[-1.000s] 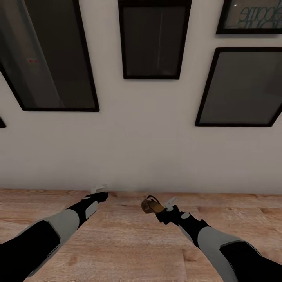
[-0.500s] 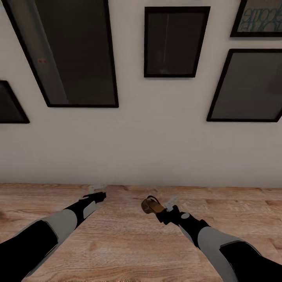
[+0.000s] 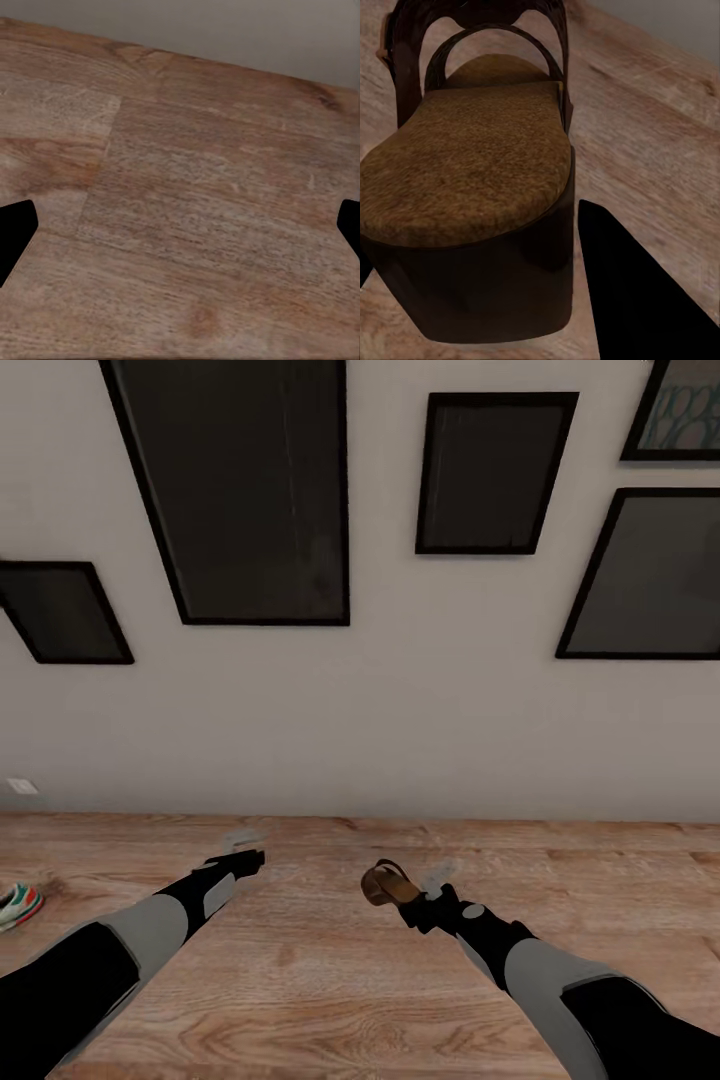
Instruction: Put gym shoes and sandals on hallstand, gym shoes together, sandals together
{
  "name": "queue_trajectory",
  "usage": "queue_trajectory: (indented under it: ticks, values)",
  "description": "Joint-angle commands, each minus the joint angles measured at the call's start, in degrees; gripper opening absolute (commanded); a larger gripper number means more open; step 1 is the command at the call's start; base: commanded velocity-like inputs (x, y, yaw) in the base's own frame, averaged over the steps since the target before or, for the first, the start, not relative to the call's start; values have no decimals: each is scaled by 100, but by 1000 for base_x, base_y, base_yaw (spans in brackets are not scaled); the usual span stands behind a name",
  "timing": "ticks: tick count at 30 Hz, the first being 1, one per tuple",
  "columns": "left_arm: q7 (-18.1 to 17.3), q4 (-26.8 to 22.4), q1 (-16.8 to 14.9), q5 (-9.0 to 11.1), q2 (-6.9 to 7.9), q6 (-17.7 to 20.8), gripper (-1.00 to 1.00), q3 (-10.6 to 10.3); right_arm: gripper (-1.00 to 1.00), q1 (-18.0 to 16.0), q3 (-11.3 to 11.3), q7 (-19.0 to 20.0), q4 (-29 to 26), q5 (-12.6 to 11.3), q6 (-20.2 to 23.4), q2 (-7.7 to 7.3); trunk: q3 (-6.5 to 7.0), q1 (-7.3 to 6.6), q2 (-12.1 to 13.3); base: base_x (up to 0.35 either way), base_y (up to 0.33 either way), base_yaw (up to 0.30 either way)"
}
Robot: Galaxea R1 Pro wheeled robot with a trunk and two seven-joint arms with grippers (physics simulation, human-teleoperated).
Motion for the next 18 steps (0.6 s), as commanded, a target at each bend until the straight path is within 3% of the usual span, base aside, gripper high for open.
queue_trajectory:
  ticks: [1, 4, 18]
  values:
    - [-85, 0, 0, 0, 22, 0, 100, 0, -100, 0, -9, 5, -1, -15, 3, 0, 0, 0, 0, -159, 348, 0]
    - [-545, 0, 0, 0, 156, 3, 100, 0, -100, 0, -9, 5, -1, -15, 2, 2, 0, 0, 0, -63, 349, 0]
    - [-628, 0, 0, -6, 178, 2, 100, -7, -100, 4, -9, -7, -1, -15, -3, -7, 0, 0, 0, -6, 350, 0]
